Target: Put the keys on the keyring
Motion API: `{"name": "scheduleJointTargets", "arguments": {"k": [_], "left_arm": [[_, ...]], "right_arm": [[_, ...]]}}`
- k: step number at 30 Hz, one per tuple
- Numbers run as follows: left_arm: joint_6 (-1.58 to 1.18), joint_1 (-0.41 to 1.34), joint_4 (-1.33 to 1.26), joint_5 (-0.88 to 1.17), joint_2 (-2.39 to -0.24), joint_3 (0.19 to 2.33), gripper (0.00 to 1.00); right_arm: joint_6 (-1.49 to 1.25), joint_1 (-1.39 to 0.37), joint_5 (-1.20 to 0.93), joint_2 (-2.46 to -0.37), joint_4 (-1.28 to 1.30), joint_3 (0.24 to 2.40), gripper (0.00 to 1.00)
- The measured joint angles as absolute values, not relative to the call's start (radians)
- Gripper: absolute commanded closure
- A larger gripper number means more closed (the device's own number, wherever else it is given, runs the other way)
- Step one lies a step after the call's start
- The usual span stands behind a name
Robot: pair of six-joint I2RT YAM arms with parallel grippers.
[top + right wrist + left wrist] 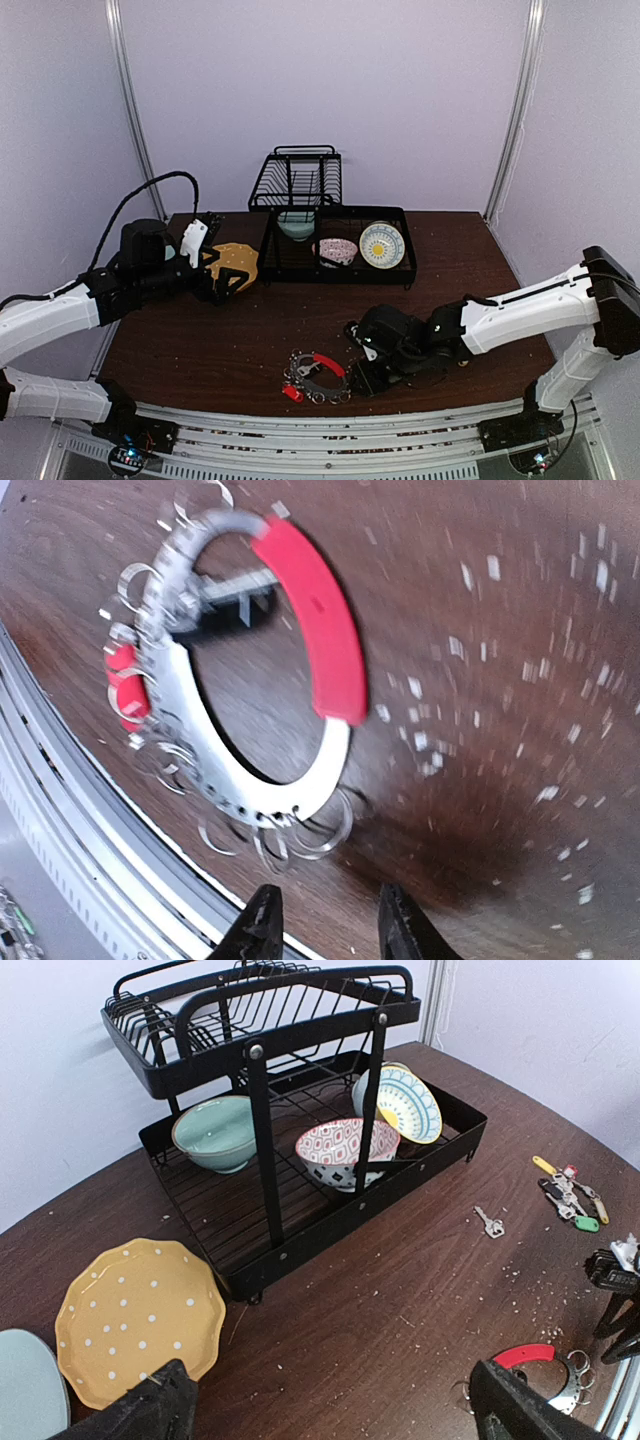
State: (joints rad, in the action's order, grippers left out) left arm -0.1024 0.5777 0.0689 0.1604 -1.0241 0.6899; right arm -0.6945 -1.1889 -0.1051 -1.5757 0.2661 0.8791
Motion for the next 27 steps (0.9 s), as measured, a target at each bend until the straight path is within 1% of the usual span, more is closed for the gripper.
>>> {"name": "scheduleJointTargets", "arguments": {"k": [4,8,10,14,20,24,27], "left_arm": [[-0.102,0.578,0.069,0.162,-1.019,0.685,0.02],[-0.102,0.578,0.071,0.161,-1.019,0.683,0.02],[-0.102,0.578,0.072,0.161,-1.019,0.683,0.02],[-0.102,0.578,0.073,0.160,-1.019,0.683,0.02],[-0.102,0.578,0.073,0.160,-1.019,0.683,0.02],[-0.102,0.578,0.075,0.161,-1.019,0.683,0.02],[-0.102,0.578,0.075,0.164,-1.019,0.683,0.02]], "right_arm": [[-0.827,-1.194,-0.176,-1.578,0.128,0.759,0.67],[-0.893,-1.195,-0.213,-1.605,0.022,0.746,0.68],[-0.917,-1.195,-0.235,-1.623,-0.039,0.738,0.71],[-0.950,-1.195,-0.260,-1.651,-0.109,0.726,0.80],[-0.951,-1.195,-0.262,-1.665,-0.118,0.726,1.00],[-0.939,-1.195,-0.233,-1.665,-0.083,0.740,1.00],[-0.894,-1.197,-0.203,-1.665,-0.001,0.785,1.00]]}}
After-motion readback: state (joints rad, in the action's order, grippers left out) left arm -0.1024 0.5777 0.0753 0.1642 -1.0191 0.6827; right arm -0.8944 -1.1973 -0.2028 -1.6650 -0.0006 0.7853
